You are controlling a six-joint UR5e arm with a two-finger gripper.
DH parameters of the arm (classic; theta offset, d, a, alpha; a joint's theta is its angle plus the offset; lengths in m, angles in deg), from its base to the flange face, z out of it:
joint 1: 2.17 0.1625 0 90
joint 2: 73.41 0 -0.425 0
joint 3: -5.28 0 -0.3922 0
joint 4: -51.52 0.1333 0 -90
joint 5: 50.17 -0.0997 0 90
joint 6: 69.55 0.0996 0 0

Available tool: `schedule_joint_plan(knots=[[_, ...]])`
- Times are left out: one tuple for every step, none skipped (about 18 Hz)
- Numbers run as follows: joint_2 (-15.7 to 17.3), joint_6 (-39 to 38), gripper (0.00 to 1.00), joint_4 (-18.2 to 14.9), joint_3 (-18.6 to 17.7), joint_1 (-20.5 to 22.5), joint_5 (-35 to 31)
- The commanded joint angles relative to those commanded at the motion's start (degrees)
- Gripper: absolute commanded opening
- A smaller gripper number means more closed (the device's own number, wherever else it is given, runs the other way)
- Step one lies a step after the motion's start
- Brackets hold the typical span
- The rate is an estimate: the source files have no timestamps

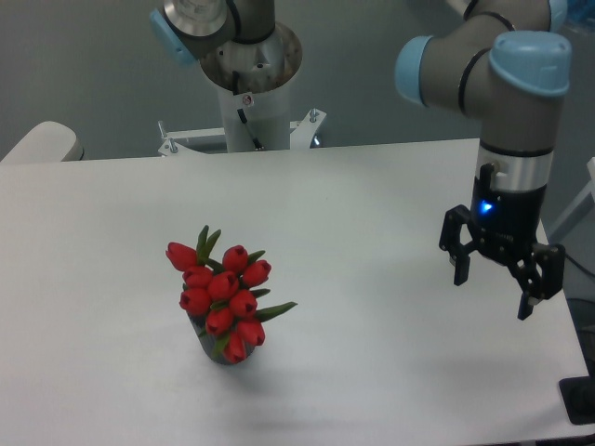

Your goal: Insert the flowers into the vase

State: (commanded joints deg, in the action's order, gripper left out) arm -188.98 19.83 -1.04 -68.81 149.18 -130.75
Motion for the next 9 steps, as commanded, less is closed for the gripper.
schedule_joint_plan(knots=[[-0.2, 0.0, 1.00, -0.1, 0.4, -0.9, -1.3], [-0.3, -0.1, 1.00, -0.1, 0.4, -1.5, -2.1], [-0.3, -0.1, 1.00, -0.2, 0.5, -1.9, -2.5], [-0.2, -0.1, 1.00, -0.2, 0.4, -2.0, -2.6], [-0.4, -0.1, 1.00, -0.1, 0.4, -2.2, -2.6], [-0.4, -0.1, 1.00, 0.0, 0.4, -2.3, -2.6], [-0.4, -0.1, 1.00, 0.1, 0.6, -2.3, -2.6], [-0.5, -0.1, 1.00, 0.0, 0.8, -2.4, -2.6], [-0.6, -0.1, 1.00, 0.1, 0.9, -2.4, -2.6]])
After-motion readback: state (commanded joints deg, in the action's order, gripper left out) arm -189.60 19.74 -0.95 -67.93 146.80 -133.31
